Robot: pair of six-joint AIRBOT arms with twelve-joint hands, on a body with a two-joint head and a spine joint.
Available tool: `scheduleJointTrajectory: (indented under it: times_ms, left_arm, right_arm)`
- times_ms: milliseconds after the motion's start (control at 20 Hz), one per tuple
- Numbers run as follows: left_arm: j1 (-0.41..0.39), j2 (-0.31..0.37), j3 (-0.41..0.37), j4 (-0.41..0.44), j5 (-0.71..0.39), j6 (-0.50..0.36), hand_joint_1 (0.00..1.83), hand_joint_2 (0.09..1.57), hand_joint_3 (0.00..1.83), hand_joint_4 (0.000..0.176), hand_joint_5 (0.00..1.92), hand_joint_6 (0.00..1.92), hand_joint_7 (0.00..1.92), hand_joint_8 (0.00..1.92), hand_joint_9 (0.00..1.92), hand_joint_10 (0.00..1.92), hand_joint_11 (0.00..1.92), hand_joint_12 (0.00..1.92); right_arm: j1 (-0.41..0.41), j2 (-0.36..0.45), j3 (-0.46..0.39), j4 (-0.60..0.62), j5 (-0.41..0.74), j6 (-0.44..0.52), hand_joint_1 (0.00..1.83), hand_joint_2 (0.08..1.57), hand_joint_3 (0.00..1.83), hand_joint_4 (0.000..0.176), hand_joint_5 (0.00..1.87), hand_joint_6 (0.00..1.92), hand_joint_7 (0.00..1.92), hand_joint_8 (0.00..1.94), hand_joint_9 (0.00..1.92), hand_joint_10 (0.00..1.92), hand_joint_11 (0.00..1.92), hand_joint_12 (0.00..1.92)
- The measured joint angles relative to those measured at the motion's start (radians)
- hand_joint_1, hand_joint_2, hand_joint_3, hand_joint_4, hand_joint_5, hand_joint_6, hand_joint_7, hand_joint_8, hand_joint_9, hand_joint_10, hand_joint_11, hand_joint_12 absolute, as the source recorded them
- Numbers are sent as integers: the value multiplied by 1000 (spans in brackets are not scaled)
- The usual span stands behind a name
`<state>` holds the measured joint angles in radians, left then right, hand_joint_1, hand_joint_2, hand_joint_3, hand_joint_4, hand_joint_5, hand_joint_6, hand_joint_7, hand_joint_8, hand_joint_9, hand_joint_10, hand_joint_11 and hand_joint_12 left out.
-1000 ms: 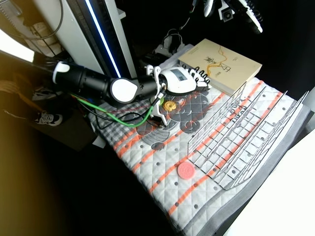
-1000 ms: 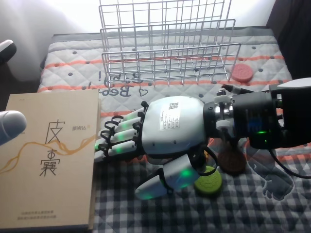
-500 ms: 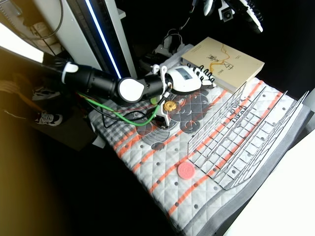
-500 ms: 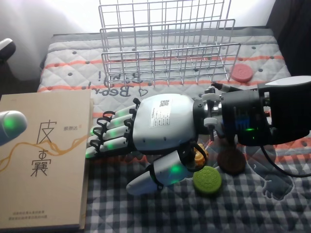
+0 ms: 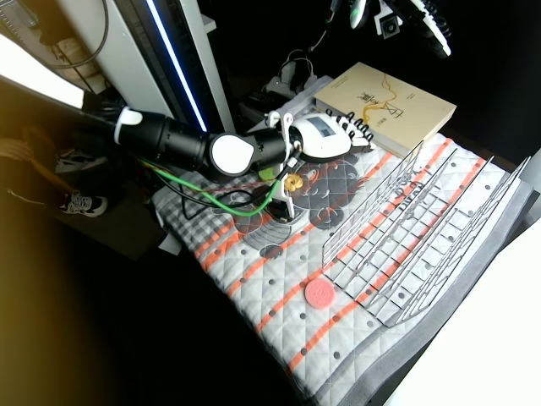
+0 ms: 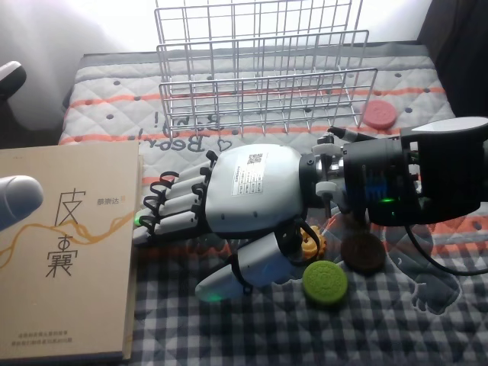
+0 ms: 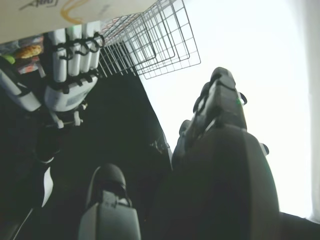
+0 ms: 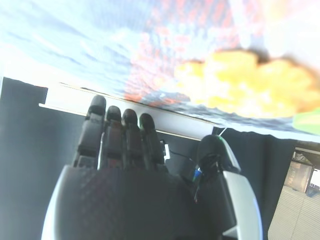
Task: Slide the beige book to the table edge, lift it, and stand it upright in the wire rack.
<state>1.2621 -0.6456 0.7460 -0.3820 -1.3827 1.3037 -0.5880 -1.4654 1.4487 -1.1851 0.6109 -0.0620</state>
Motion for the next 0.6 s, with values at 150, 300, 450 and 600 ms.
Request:
scheduleJointTrajectory:
  times_ms: [150,300,450,600]
  left_arm:
    - [0,0,0,0,-1,0,353,1021,1,176,2,1,0,0,0,0,0,0]
    - [0,0,0,0,-2,-1,350,1014,0,176,13,4,0,0,0,0,0,0]
    - [0,0,0,-1,-2,-2,367,1001,0,176,12,3,0,0,0,0,0,0]
    - [1,0,0,-2,-2,-2,341,1010,0,176,1,0,0,0,0,0,0,0]
  right_arm:
    - [0,-1,2,1,2,0,0,1311,0,0,156,5,151,3,132,4,229,118]
    - [0,-1,2,4,1,0,0,1310,0,0,131,0,130,0,111,0,218,116]
    - [0,-1,1,13,-3,-1,0,1321,5,0,121,1,105,0,83,1,181,104]
    - [-1,29,-24,6,-10,1,0,1300,0,0,124,2,109,1,73,0,140,90]
